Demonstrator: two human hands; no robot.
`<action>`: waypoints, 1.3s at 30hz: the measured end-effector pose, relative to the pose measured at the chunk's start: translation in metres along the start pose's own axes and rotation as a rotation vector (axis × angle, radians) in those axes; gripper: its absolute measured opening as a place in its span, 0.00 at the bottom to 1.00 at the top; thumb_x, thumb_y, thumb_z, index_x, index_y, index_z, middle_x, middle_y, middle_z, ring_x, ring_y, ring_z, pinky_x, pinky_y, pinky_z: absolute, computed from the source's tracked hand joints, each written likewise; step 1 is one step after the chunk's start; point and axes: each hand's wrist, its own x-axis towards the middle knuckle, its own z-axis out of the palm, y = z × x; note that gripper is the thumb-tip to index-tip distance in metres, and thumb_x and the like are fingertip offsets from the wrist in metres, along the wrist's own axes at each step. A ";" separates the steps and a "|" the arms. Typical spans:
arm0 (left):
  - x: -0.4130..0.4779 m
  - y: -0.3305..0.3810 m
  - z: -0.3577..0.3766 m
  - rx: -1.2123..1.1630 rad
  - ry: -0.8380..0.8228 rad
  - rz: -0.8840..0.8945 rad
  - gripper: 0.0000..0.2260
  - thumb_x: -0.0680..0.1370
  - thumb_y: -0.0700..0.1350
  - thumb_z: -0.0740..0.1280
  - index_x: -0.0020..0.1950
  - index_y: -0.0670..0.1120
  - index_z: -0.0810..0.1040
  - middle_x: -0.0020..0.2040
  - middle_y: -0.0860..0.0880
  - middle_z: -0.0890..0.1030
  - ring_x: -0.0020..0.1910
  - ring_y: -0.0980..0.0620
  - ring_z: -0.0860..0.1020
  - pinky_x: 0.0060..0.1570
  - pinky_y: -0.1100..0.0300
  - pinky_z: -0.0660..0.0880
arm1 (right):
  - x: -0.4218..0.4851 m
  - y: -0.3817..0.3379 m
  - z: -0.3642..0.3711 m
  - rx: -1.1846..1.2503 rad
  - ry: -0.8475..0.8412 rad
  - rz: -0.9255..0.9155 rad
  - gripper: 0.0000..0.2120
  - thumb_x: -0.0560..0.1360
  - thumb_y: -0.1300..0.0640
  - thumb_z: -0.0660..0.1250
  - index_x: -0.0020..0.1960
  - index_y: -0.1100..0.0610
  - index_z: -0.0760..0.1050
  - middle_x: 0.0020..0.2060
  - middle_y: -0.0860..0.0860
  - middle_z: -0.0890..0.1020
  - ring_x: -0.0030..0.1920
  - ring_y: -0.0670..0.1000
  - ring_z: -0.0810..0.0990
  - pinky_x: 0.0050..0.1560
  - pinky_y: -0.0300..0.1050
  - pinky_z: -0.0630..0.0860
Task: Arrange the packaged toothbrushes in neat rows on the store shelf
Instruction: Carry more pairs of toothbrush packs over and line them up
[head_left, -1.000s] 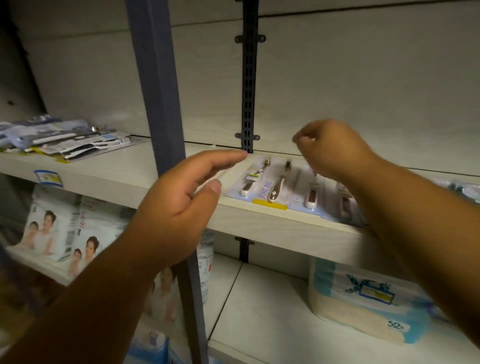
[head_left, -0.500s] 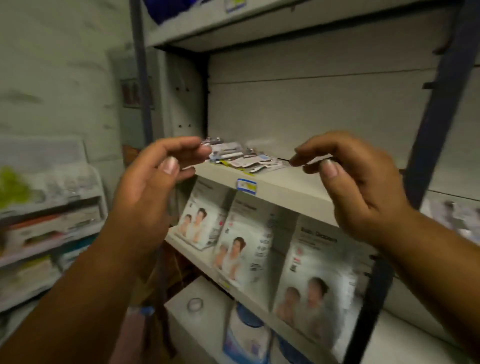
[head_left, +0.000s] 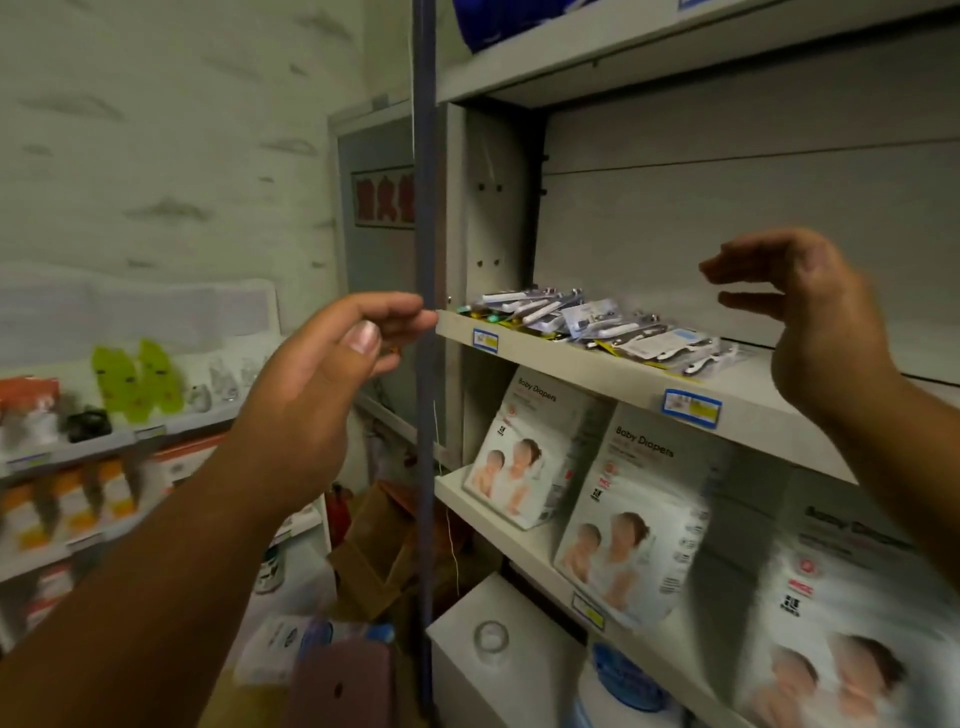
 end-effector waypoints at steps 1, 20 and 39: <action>0.006 -0.008 0.002 0.007 -0.008 -0.002 0.22 0.80 0.58 0.54 0.67 0.49 0.75 0.64 0.50 0.81 0.67 0.49 0.76 0.68 0.40 0.70 | 0.006 0.007 0.004 0.007 -0.003 0.020 0.21 0.86 0.59 0.47 0.52 0.39 0.73 0.51 0.38 0.83 0.58 0.42 0.81 0.62 0.45 0.79; 0.228 -0.170 0.154 0.073 -0.274 0.002 0.17 0.84 0.56 0.57 0.69 0.53 0.74 0.60 0.62 0.80 0.62 0.65 0.76 0.65 0.60 0.72 | 0.172 0.136 0.023 0.030 0.064 0.087 0.29 0.78 0.35 0.44 0.55 0.49 0.78 0.54 0.51 0.85 0.58 0.50 0.82 0.62 0.56 0.77; 0.311 -0.227 0.257 0.657 -0.855 0.569 0.33 0.69 0.75 0.64 0.70 0.61 0.73 0.64 0.60 0.79 0.60 0.56 0.76 0.60 0.55 0.73 | 0.165 0.225 0.003 -0.217 0.345 0.304 0.27 0.79 0.34 0.48 0.53 0.51 0.78 0.53 0.57 0.84 0.57 0.58 0.82 0.60 0.55 0.78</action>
